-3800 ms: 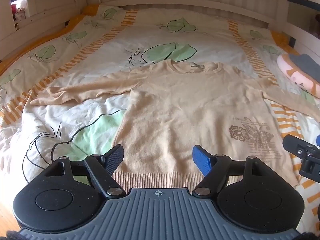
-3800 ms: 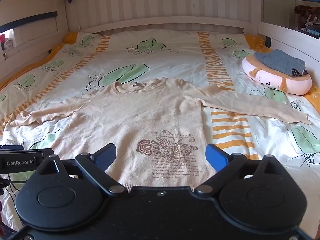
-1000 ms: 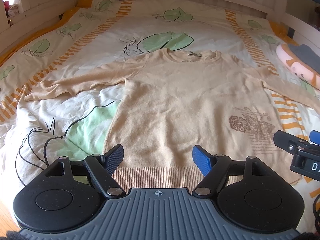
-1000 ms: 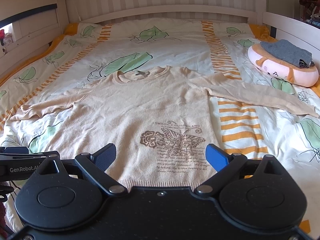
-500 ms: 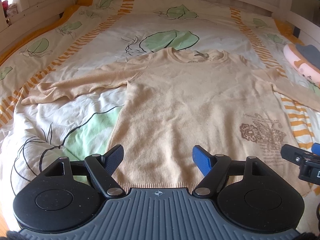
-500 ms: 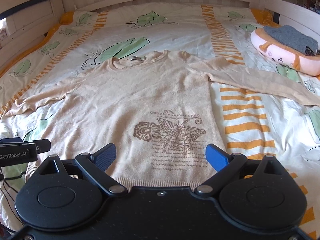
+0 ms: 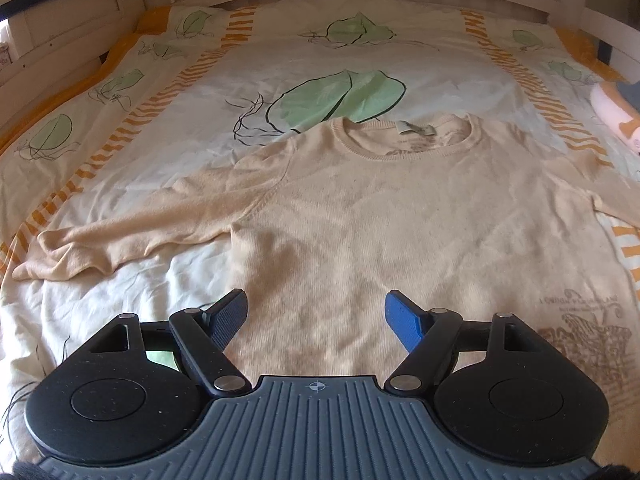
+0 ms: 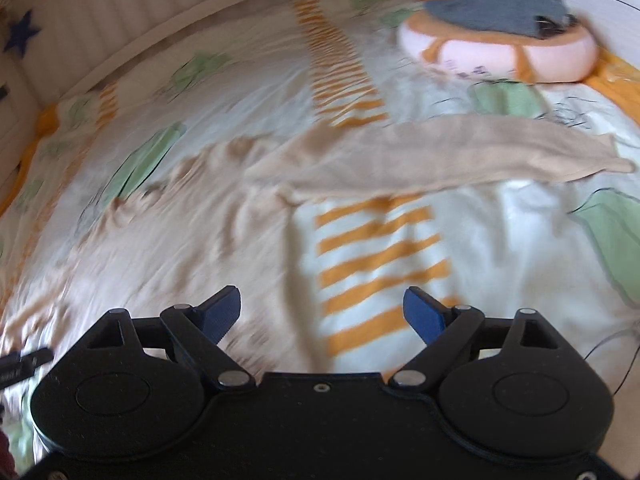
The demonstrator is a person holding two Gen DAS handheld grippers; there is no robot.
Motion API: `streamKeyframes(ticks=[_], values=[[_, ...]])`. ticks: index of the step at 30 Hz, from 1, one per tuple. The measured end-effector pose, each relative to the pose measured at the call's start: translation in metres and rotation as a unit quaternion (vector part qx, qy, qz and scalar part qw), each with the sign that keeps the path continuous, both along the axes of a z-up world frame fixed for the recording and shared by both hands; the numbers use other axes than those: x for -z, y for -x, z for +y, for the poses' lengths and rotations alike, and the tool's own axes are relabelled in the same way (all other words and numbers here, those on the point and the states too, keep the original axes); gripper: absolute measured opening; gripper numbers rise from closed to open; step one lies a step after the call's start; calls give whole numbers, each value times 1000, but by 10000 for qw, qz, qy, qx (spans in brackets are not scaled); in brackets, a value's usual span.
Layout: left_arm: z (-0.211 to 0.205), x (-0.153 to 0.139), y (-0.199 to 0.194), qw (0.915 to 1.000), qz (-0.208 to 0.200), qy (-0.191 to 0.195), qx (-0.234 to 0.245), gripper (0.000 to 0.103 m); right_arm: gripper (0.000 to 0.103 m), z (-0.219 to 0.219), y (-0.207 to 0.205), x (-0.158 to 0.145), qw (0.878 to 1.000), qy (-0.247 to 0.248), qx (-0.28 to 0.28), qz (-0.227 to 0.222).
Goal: Fold small clothes
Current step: 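Reach the right gripper to the sweater sleeve cuff and grasp it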
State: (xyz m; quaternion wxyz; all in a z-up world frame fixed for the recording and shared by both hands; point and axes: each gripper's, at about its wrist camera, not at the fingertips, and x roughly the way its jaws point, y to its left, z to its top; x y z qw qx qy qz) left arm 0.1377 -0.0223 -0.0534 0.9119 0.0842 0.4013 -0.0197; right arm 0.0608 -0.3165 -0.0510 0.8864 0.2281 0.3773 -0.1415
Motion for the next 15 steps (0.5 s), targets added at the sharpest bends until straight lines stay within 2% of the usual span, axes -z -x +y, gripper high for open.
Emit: streamKeyframes(ticks=[5,10,15], values=[[-8,21,-25,9999,39,-30,95,75,89,-66,-2,6,9968,106,789,-80],[-10,47,-41,9995,256,-120,128,75,80,-130,3,20,9871,-85,1597,-118],[-8,58,-36,9998,-26,-60,193,77,73,-177,13,37,9731,-299,2282,-57]])
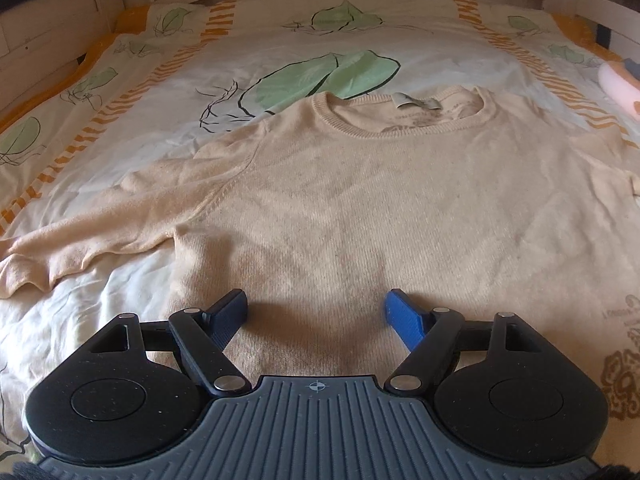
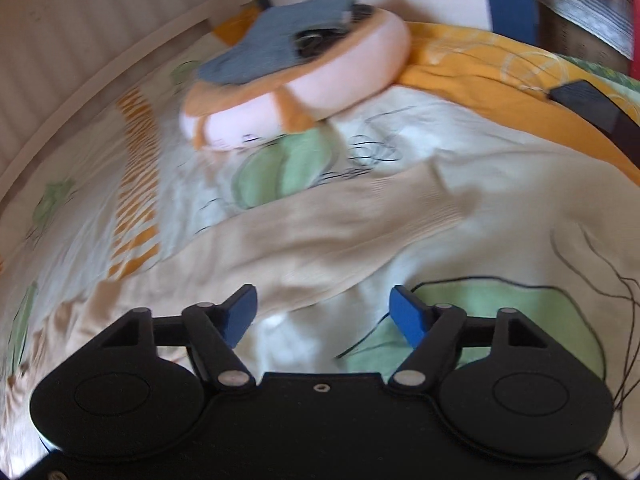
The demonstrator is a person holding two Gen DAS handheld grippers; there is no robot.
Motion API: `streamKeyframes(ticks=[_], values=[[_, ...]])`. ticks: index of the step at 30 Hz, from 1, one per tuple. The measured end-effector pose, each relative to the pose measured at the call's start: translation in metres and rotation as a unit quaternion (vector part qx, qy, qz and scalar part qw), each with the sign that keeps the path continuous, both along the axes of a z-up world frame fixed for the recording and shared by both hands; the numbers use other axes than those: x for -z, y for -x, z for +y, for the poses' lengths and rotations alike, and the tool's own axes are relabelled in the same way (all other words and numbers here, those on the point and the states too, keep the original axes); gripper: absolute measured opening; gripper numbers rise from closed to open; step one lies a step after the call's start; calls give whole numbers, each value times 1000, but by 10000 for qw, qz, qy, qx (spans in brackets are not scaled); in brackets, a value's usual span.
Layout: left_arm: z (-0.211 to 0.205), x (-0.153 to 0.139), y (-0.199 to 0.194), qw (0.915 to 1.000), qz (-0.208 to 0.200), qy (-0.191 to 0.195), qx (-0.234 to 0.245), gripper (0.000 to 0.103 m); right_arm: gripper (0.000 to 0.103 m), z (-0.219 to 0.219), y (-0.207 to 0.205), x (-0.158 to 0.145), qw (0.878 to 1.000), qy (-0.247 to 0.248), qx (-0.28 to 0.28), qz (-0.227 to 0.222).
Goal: Fold small clothes
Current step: 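Reach the right gripper to the sweater sleeve cuff and grasp it, then carry the held sleeve across the sweater body with the right gripper, release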
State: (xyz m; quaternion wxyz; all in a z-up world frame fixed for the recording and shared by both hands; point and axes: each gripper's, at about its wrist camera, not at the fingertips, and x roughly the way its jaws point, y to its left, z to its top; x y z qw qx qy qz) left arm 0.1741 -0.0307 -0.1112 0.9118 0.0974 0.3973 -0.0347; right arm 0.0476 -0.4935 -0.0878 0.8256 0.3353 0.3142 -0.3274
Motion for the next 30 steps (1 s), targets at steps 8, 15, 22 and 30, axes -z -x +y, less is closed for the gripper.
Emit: streamKeyframes(ticks=[8,15,22,30], values=[[2,4,2,9997,-154,-4,198,82,62,-48,12,26,9923,-718,753,-670],[8,2,-1,9994,-47,103,322,82,18,-65,2,30,9922,-683,896,-525],[20,-11,2,9985,-154,56,529,75,14,-39,-30,-20,9991,91,185,-368],[47,-2,2,9983,15,101,574,76,14,50,-114,-101,9834,770,-1445,-785]])
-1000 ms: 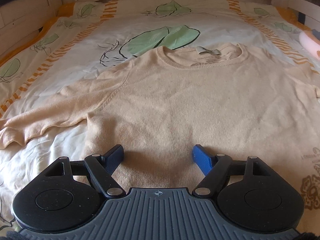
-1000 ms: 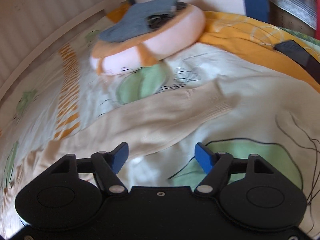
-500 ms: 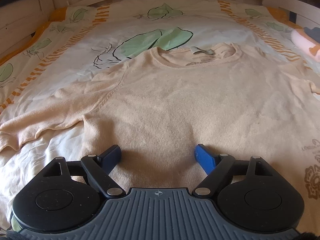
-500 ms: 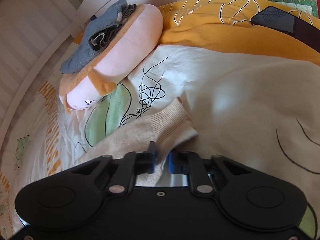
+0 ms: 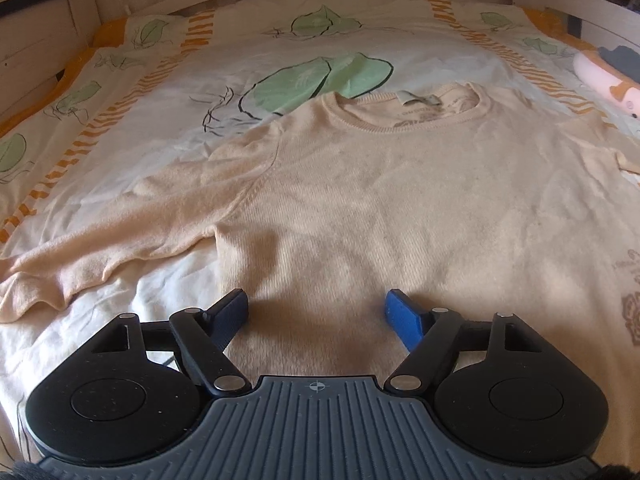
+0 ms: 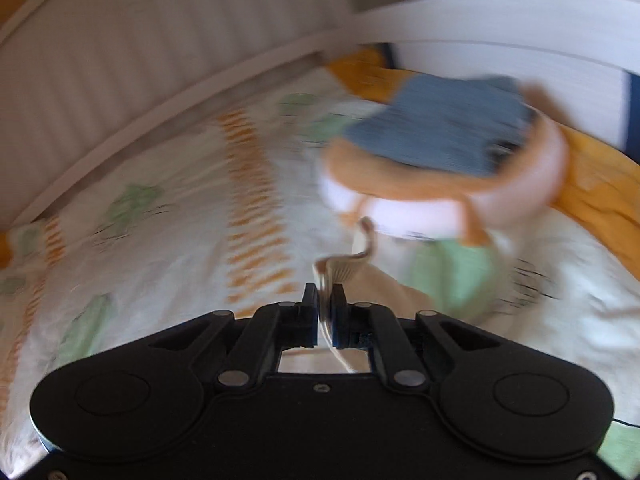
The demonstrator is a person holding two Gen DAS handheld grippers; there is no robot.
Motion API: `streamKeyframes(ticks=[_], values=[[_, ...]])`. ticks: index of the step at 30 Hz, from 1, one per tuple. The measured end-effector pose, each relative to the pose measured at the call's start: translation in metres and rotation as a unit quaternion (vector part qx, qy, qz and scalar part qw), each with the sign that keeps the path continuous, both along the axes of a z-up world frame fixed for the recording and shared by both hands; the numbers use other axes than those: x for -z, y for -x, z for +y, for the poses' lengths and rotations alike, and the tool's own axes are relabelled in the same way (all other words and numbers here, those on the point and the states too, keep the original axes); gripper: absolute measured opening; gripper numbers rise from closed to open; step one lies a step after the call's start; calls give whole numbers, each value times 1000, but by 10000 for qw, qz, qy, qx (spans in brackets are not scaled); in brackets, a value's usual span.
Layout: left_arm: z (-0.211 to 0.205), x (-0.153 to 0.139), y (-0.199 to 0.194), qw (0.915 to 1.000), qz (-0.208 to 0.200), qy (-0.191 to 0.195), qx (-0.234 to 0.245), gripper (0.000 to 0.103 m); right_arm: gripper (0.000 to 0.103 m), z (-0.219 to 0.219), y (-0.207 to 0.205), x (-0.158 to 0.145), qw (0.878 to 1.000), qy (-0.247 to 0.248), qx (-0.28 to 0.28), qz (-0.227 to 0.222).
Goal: Fold small clothes
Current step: 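Carry the held sleeve across the sweater body with the right gripper, release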
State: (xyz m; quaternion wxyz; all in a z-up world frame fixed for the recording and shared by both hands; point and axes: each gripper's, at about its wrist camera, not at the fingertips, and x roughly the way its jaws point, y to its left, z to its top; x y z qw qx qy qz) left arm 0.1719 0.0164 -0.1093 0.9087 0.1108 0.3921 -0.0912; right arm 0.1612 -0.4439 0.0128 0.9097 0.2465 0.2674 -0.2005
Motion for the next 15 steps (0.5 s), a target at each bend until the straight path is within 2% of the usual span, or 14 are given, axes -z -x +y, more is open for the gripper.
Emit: streamKeyframes(ticks=[4,8,12,14,15], values=[[7,3,2,9998,-19,214,12,76,12,70,-45,-28,9948,55,-965,-327],[10,2,2,9996,5,299,18,76,12,150,-82,-40,9795,11,-1936,-560],[13,1,2,9993,50,351,67,76,16,216,-106,-27,9639,3,-2615,-510],[13,1,3,9994,58,341,86,76,19,240,-107,-13,9591,270,-2800,-308],[13,1,3,9994,52,325,91,76,24,252,-103,-5,9582,509,-2810,-170]])
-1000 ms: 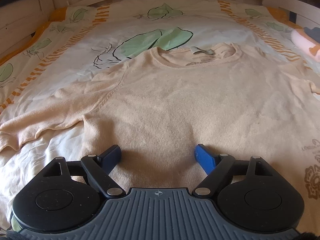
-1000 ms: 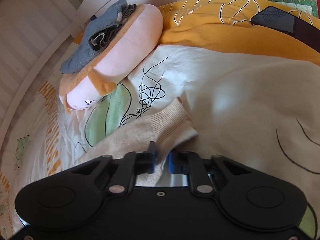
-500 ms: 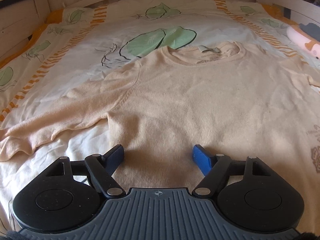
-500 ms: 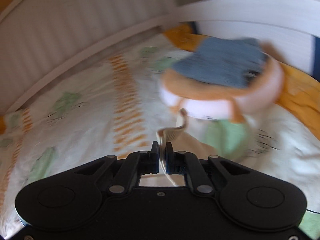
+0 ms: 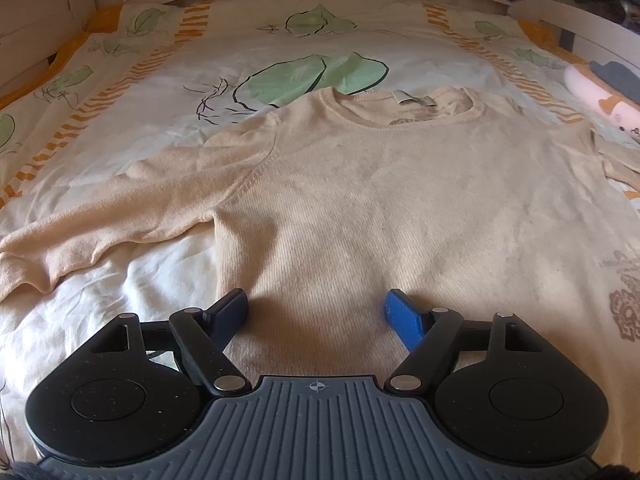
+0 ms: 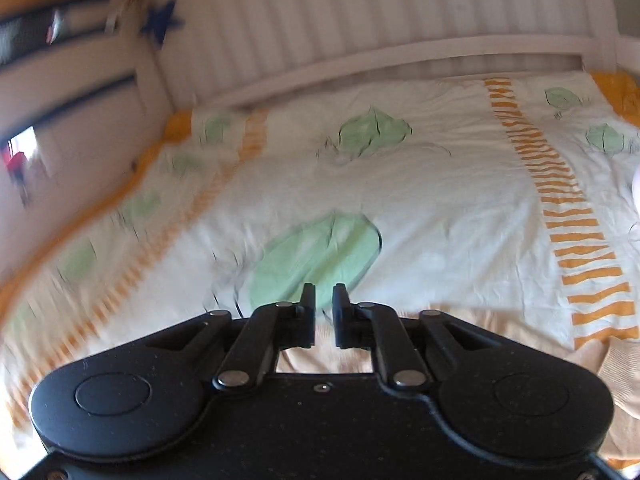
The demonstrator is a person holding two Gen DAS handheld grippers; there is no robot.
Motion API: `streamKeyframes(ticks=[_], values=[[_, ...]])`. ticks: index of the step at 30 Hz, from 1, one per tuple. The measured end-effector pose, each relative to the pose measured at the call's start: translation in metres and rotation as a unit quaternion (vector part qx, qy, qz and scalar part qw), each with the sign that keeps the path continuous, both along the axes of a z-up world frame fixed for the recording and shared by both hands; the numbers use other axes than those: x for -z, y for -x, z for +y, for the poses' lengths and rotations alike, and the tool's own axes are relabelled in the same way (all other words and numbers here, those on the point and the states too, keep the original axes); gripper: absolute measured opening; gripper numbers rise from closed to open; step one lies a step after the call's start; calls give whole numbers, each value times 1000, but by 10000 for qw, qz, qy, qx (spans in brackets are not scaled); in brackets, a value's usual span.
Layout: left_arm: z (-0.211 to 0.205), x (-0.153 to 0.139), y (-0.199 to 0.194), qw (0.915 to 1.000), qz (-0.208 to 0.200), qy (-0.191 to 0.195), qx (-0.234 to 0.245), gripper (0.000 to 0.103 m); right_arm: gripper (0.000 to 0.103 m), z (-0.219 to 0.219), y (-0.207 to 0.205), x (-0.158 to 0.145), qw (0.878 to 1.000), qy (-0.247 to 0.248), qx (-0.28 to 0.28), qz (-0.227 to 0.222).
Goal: Fold small clothes
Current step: 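Carry the held sleeve across the sweater body with the right gripper, release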
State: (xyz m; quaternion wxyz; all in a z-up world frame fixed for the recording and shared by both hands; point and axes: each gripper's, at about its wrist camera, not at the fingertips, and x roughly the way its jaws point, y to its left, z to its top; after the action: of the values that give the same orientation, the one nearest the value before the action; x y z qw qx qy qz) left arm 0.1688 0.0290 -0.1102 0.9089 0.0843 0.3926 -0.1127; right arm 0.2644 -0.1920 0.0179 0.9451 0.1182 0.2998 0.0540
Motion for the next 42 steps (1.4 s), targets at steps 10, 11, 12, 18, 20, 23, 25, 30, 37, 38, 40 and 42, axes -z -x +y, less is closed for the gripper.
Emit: streamKeyframes(ticks=[10,11,12,18,20,23,25,30,37,38,40,42], values=[[-3,2,1,10000,-34,-68,-17,76,70,-28,38,68,9563,2594,1331,241],[-3,2,1,10000,-35,-68,-16,76,68,-42,36,73,9571,2524,1367,396],[-3,2,1,10000,-36,-73,-17,76,65,-56,35,77,9592,2390,1418,525],[-3,3,1,9999,-25,-97,-14,77,58,-121,32,102,9655,1767,1702,873],[-3,4,1,9999,-20,-113,-12,77,58,-128,31,110,9635,1854,1705,912],[-3,4,-1,9999,-6,-126,-15,77,50,-134,34,127,9645,1872,1557,1022],[-3,4,-1,9999,0,-135,-18,77,50,-132,41,131,9644,1982,1477,939],[-3,4,-2,9999,14,-131,-15,78,49,-124,34,136,9551,2510,1324,849],[-1,1,-5,9999,109,-50,2,77,8,-154,33,118,9675,1710,1631,903],[0,-1,-6,9999,138,-21,11,76,8,-155,34,112,9690,1609,1667,863],[3,-4,-7,9998,208,76,23,76,8,-154,37,91,9734,1338,1712,720],[6,-9,-6,9995,263,195,28,76,8,-148,39,65,9803,1004,1635,457]])
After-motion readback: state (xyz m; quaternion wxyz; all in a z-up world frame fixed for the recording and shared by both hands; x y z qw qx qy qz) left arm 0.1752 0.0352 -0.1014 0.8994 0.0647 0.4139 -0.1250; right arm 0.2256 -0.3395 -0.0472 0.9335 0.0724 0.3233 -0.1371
